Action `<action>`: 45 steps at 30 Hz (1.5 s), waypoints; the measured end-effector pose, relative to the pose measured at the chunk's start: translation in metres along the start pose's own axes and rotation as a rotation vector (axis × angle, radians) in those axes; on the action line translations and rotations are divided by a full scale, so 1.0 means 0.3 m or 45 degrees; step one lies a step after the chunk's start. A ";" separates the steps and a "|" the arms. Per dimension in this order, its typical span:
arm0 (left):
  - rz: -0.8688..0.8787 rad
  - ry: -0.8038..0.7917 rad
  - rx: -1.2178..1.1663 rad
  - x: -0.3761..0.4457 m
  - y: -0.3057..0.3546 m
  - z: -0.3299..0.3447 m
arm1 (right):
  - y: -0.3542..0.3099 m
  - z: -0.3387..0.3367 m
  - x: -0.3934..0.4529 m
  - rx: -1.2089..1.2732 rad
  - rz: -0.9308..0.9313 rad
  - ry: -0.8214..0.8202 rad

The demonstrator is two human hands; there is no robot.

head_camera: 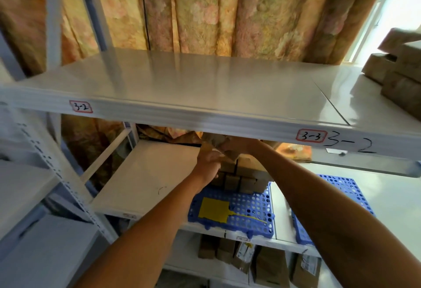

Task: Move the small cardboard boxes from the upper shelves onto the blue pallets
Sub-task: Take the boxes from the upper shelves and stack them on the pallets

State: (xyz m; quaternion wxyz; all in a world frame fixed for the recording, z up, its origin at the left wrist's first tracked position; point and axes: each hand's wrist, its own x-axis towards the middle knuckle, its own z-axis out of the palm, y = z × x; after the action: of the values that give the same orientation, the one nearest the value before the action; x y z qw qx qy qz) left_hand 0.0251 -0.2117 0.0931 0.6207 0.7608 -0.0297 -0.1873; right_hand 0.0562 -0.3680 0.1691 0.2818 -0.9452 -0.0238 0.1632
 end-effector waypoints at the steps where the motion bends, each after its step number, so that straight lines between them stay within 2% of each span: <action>1: -0.037 0.027 0.037 -0.009 -0.012 -0.011 | 0.002 0.004 0.004 -0.047 0.014 0.026; 4: -0.090 0.137 0.106 -0.041 -0.068 -0.045 | 0.021 0.029 -0.004 -0.215 0.016 0.159; 9: -0.124 0.206 0.131 -0.099 -0.149 -0.122 | 0.056 0.056 0.008 -0.295 -0.033 0.280; 17: -0.164 0.350 0.178 -0.184 -0.193 -0.195 | 0.078 0.080 0.006 -0.272 -0.053 0.286; 20: -0.154 0.349 0.247 -0.209 -0.196 -0.187 | 0.087 0.102 -0.036 -0.195 -0.121 0.419; 25: -0.150 0.199 0.620 -0.252 -0.115 -0.148 | 0.132 0.081 -0.205 -0.158 -0.085 0.567; 28: -0.046 0.124 0.834 -0.287 -0.012 -0.111 | 0.155 0.036 -0.352 -0.129 0.073 0.547; 35: 0.257 0.064 1.145 -0.535 0.266 0.019 | 0.123 0.022 -0.816 -0.124 0.224 0.567; 38: 0.400 -0.016 1.159 -0.665 0.356 0.113 | 0.070 0.074 -1.000 -0.242 0.300 0.484; 42: 0.456 -0.050 1.128 -0.855 0.443 0.254 | 0.021 0.073 -1.216 -0.314 0.289 0.473; 45: 0.582 -0.073 1.098 -0.971 0.539 0.356 | -0.022 -0.001 -1.343 -0.207 0.292 0.618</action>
State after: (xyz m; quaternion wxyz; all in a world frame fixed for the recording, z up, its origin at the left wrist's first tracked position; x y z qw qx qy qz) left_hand -0.2492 -0.2673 0.3028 0.2731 0.9171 -0.2880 -0.0376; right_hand -0.3242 -0.4178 0.2918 0.1821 -0.9727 0.1384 -0.0397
